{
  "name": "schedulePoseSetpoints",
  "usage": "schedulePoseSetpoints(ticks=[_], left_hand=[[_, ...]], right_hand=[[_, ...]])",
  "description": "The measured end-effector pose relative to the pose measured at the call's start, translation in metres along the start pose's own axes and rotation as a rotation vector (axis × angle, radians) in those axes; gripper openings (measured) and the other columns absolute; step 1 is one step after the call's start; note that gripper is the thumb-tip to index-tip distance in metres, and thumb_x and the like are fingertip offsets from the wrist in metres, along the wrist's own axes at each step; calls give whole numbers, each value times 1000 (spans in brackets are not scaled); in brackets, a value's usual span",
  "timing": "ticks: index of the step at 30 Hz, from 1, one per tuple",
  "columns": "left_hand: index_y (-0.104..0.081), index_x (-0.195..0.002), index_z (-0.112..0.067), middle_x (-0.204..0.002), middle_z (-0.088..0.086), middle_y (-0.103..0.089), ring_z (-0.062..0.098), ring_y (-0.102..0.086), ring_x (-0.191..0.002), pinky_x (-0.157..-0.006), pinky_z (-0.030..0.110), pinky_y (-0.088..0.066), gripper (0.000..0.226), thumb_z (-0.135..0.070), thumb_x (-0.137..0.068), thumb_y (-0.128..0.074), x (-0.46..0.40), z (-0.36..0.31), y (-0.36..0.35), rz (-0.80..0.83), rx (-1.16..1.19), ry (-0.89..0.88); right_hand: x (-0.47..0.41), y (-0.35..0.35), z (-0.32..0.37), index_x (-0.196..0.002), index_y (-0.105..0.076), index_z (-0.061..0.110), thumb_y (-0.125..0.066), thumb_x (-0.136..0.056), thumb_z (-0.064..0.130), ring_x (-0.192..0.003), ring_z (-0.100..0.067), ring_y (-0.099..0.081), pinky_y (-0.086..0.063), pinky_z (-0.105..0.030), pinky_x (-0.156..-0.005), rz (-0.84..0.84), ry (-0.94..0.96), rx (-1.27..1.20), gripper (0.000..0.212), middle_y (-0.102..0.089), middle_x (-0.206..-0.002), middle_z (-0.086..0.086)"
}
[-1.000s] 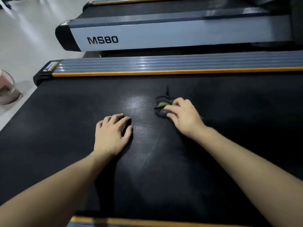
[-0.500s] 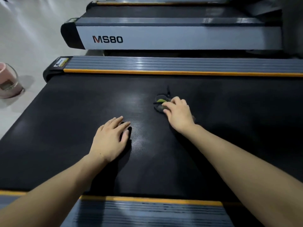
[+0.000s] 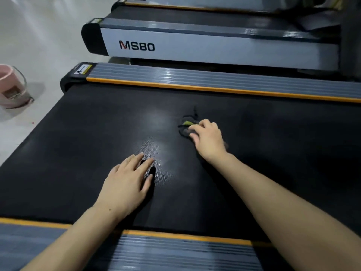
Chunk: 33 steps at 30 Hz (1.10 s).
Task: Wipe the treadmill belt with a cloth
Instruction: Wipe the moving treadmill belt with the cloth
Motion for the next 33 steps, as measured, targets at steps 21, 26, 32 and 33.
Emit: schedulePoseSetpoints(ticks=[21,26,32,33], left_hand=[[-14,-158,-38,-169,-3,-10,24,-11,-155,-121,43,-26,70,-63,-98,-39,-29,52,13,269,36,100],[-19,-157,-38,-168,-5,-14,22,-13,-155,-120,41,-27,67,-61,-99,-41,-31,52,9,252,61,97],[-16,-157,-38,-169,-3,-8,25,-7,-155,-122,45,-24,69,-61,-98,-43,-32,66,-3,287,81,136],[-17,-157,-38,-169,-3,-8,25,-7,-156,-122,46,-25,69,-61,-98,-44,-33,71,-4,286,92,153]], right_hand=[[79,-6,107,-124,-63,26,-59,-95,36,-86,-23,-48,-48,-41,-78,124,440,-122,31,-53,-100,-1],[18,-27,97,-141,-53,23,-55,-93,40,-85,-29,-50,-51,-46,-76,45,419,-22,51,-54,-100,-7],[-62,-50,78,-130,-63,24,-62,-92,37,-95,-34,-51,-50,-49,-87,36,36,-3,40,-52,-103,-11],[-46,-43,88,-129,-64,23,-61,-91,38,-91,-33,-51,-51,-48,-83,19,107,-32,40,-52,-99,-10]])
Point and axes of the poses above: each hand's wrist, its own x-axis away from the middle knuckle, its own y-axis out of the back of the hand, z = x × y, the point moved 9 cm from there along -x, towards the middle knuckle
